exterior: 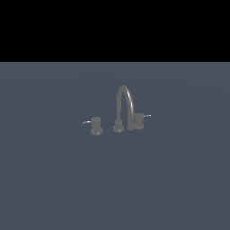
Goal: Turn on the faucet by rotating a designated handle.
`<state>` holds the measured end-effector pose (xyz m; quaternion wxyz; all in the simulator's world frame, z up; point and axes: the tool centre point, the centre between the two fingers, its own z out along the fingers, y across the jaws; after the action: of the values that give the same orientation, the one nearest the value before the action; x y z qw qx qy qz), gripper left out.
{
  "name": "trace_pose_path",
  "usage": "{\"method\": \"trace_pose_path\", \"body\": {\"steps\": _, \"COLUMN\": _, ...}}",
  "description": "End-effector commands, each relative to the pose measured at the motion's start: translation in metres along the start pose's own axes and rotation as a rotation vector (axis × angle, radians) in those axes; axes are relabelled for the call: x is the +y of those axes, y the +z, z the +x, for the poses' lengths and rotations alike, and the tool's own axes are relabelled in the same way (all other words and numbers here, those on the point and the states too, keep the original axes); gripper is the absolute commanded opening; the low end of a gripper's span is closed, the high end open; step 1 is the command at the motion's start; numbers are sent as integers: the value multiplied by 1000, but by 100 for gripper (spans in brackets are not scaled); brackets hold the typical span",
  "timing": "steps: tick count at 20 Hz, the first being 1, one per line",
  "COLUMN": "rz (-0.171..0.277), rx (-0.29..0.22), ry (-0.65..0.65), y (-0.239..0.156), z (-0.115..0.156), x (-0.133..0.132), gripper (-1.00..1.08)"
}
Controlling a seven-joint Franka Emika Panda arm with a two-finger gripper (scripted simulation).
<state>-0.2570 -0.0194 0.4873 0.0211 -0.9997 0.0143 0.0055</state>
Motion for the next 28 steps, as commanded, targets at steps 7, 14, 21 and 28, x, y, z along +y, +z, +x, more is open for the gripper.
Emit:
{"method": "trace_pose_path", "body": {"steps": 7, "rz": 0, "rx": 0, "ry": 18, "y": 6, "z": 2, "x": -4, "gripper": -100}}
{"method": "trace_pose_path", "body": {"steps": 14, "rz": -2, "rx": 2, "ry": 87, "y": 28, "z": 10, "x": -19, "gripper": -100}}
{"method": "trace_pose_path", "body": {"steps": 21, "rz": -3, "rx": 5, "ry": 206, "y": 67, "z": 27, "x": -45, "gripper": -100}}
{"method": "trace_pose_path", "body": {"steps": 28, "rz": -5, "rx": 9, "ry": 351, "y": 114, "z": 52, "x": -73, "gripper": -100}}
